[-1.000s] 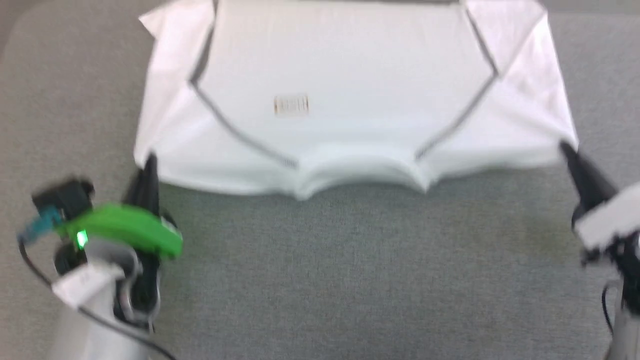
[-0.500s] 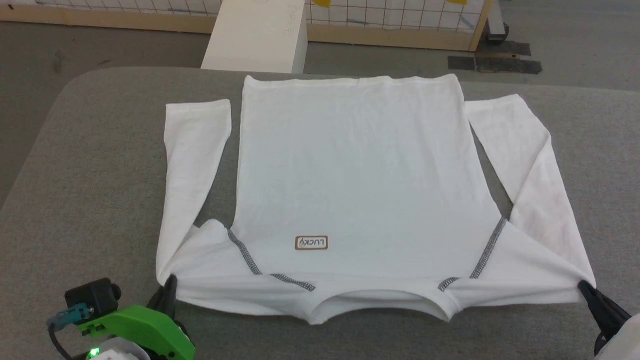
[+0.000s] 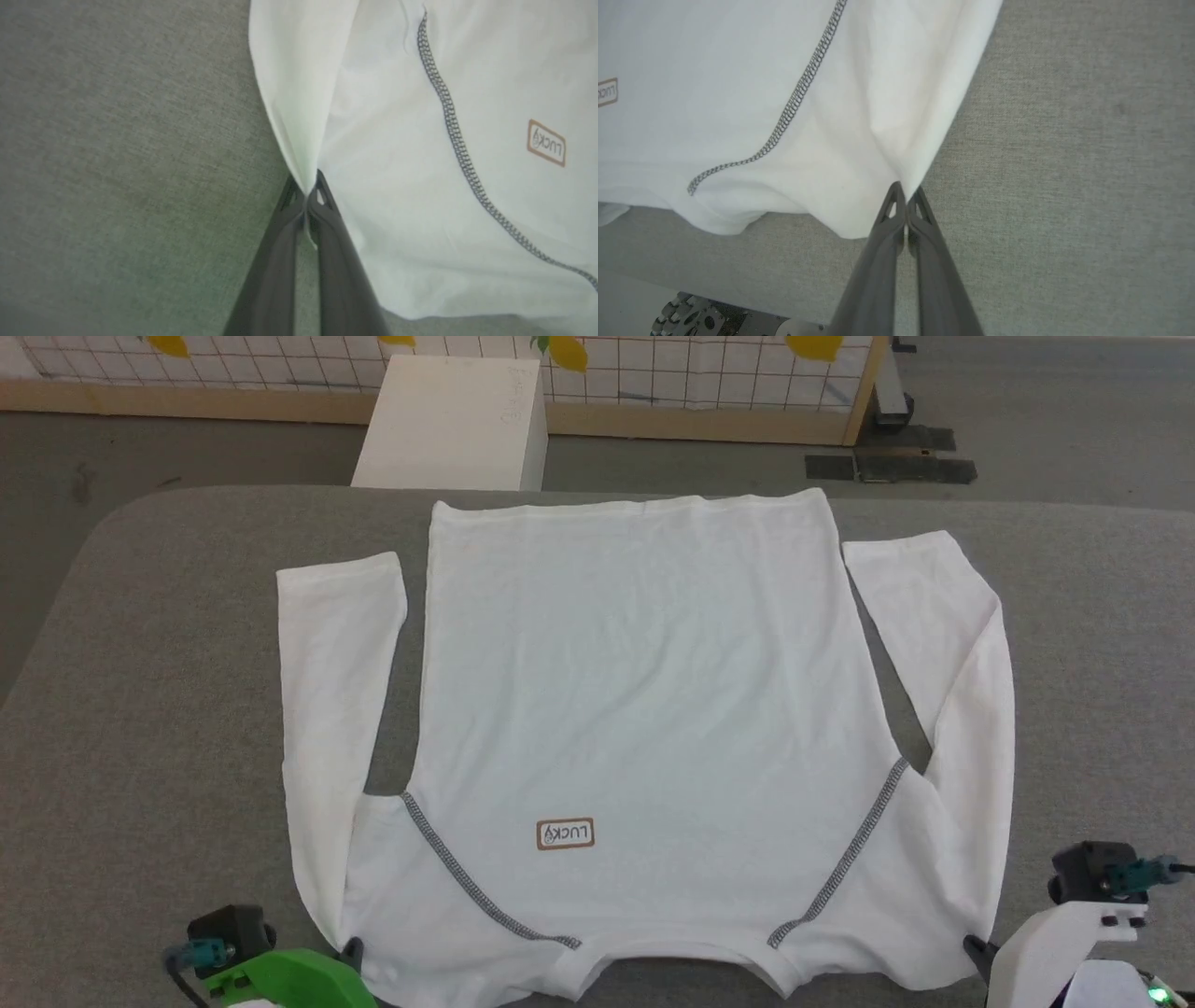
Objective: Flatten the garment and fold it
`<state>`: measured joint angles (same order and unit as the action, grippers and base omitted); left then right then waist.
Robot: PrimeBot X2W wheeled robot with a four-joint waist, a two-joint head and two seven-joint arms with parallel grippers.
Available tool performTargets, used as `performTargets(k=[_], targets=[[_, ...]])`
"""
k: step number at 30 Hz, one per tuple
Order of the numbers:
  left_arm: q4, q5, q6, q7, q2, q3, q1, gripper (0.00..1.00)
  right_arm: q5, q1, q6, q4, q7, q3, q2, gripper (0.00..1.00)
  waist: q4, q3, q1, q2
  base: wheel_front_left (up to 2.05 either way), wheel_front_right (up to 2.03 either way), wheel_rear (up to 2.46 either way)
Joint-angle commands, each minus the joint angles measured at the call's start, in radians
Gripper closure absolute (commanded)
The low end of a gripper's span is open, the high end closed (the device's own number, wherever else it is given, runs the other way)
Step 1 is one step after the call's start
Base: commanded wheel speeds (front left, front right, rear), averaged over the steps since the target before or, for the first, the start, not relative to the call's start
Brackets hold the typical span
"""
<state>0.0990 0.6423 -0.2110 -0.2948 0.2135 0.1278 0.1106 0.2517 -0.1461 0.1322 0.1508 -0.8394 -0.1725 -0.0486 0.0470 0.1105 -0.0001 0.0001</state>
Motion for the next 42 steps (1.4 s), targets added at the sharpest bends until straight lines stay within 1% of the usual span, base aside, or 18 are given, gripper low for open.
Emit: performTargets(k=[1,2,3,4,5,9,13,15,17,18,21,22,23,25,28,29,35,42], targets=[[0.022,0.001,0.008,0.01,-0.005,0.0,-0.028,1.0,-0.01,0.018,-0.002,-0.027,0.018,0.001,-0.002,1.0,0.004,-0.001,0.0001,-0.0001,0.0,0.0,0.0],[0.042,0.001,0.014,0.015,-0.006,0.002,-0.035,0.64,-0.016,0.024,-0.002,-0.056,0.032,0.003,-0.002,1.0,0.006,-0.004,0.0001,-0.0001,0.0,0.0,0.0],[0.055,0.003,0.017,0.022,-0.008,0.0,-0.04,0.0,-0.02,0.027,-0.002,-0.075,0.044,0.004,-0.002,1.0,0.008,-0.006,0.0001,-0.0001,0.0,0.0,0.0],[0.065,0.005,0.019,0.029,-0.009,-0.002,-0.044,0.0,-0.013,0.032,-0.002,-0.094,0.063,0.003,-0.002,0.47,0.01,-0.008,0.0001,-0.0001,0.0,0.0,0.0],[0.069,0.005,0.02,0.036,-0.007,-0.005,-0.046,0.0,-0.007,0.036,-0.002,-0.103,0.077,0.002,-0.002,0.0,0.011,-0.01,0.0001,-0.0001,0.0,0.0,0.0],[0.051,0.012,0.022,0.054,0.007,-0.027,-0.045,0.0,0.077,0.043,-0.002,-0.093,0.124,-0.022,-0.002,0.0,0.015,-0.018,0.0001,-0.0001,0.0,0.0,0.0],[-0.032,0.011,0.004,0.066,0.041,-0.069,-0.039,0.0,0.143,0.049,-0.002,-0.01,0.162,-0.088,-0.002,0.0,0.013,-0.018,0.0001,-0.0001,0.0,0.0,0.0],[-0.094,0.006,-0.001,0.103,0.053,-0.099,-0.044,0.0,0.159,0.068,-0.002,0.036,0.19,-0.132,-0.002,0.0,0.009,-0.013,0.0001,-0.0001,0.0,0.0,0.0],[-0.151,-0.025,0.005,0.186,0.071,-0.127,-0.057,0.0,0.185,0.119,-0.002,0.061,0.241,-0.183,-0.002,0.0,0.0,-0.004,0.0001,-0.0001,0.0,0.0,0.0],[-0.171,-0.047,0.016,0.24,0.08,-0.135,-0.068,0.0,0.176,0.143,-0.002,0.067,0.262,-0.198,-0.002,0.0,-0.004,0.002,0.0001,-0.0001,0.0,0.0,0.0],[-0.203,-0.083,0.063,0.427,0.068,-0.152,-0.103,0.0,0.151,0.239,-0.002,0.053,0.308,-0.234,-0.002,0.0,-0.01,0.02,0.0001,-0.0001,0.0,0.0,0.0],[-0.198,-0.12,0.078,0.479,0.08,-0.143,-0.108,0.0,0.139,0.283,-0.002,0.039,0.316,-0.239,-0.002,0.0,-0.014,0.029,0.0001,-0.0001,0.0,0.0,0.0],[-0.198,-0.134,0.085,0.516,0.073,-0.147,-0.118,0.0,0.125,0.329,-0.002,0.02,0.318,-0.238,-0.002,0.0,-0.019,0.042,0.0001,-0.0001,0.0,0.0,0.0],[-0.2,-0.181,0.101,0.544,0.073,-0.144,-0.139,0.0,0.096,0.42,-0.002,-0.025,0.31,-0.232,-0.002,0.0,-0.025,0.074,0.0001,-0.0001,0.0,0.0,0.0],[-0.213,-0.233,0.126,0.555,0.057,-0.137,-0.173,0.0,0.026,0.561,-0.002,-0.103,0.272,-0.222,-0.002,0.0,-0.026,0.135,0.0001,-0.0001,0.0,0.0,0.0],[-0.222,-0.244,0.133,0.556,0.045,-0.141,-0.188,0.0,-0.02,0.612,-0.002,-0.13,0.254,-0.213,-0.006,0.0,-0.024,0.161,0.0001,-0.0001,0.0,0.0,0.0],[-0.28,-0.267,0.175,0.556,-0.022,-0.19,-0.24,0.0,-0.203,0.887,-0.002,-0.298,0.139,-0.181,-0.042,0.0,-0.004,0.321,0.0001,-0.0001,0.0,0.0,0.0],[-0.33,-0.303,0.235,0.556,-0.065,-0.212,-0.278,0.0,-0.347,1.097,-0.002,-0.437,0.029,-0.168,-0.097,0.0,0.044,0.479,0.0001,-0.0001,0.0,0.0,0.0]])
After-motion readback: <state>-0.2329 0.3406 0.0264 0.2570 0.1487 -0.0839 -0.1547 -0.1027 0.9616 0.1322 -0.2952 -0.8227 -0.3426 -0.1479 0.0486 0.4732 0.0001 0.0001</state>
